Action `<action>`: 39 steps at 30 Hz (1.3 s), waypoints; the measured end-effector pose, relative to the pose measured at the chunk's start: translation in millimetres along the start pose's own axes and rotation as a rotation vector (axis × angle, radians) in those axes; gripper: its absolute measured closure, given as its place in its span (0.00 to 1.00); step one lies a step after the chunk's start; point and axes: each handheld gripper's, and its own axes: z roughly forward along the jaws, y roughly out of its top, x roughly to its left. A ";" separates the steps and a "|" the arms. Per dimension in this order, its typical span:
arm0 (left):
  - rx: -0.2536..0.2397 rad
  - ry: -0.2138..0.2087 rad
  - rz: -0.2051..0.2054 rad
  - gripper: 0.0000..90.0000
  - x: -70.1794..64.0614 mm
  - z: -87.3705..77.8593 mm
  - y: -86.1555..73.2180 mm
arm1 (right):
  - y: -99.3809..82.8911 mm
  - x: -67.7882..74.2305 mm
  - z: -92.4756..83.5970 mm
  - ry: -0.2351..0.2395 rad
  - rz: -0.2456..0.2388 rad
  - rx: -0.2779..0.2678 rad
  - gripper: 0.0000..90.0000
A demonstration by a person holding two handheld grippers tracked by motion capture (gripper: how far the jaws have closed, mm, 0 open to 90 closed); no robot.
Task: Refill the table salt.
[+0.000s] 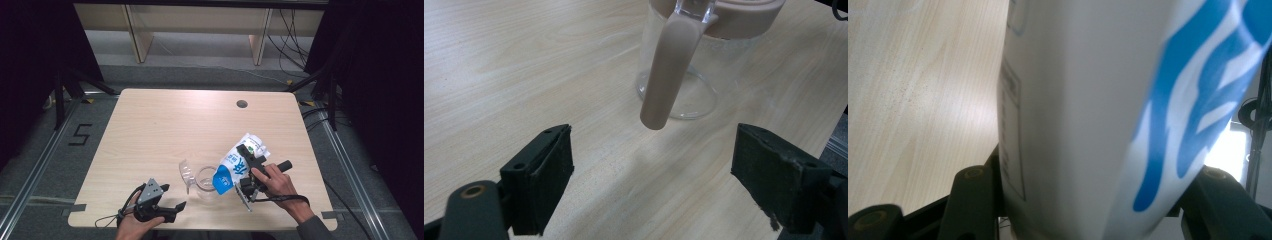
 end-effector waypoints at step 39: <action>0.001 -0.001 -0.001 0.18 0.1 -0.2 0.2 | 2.6 0.0 1.4 -0.021 -0.042 -0.012 0.53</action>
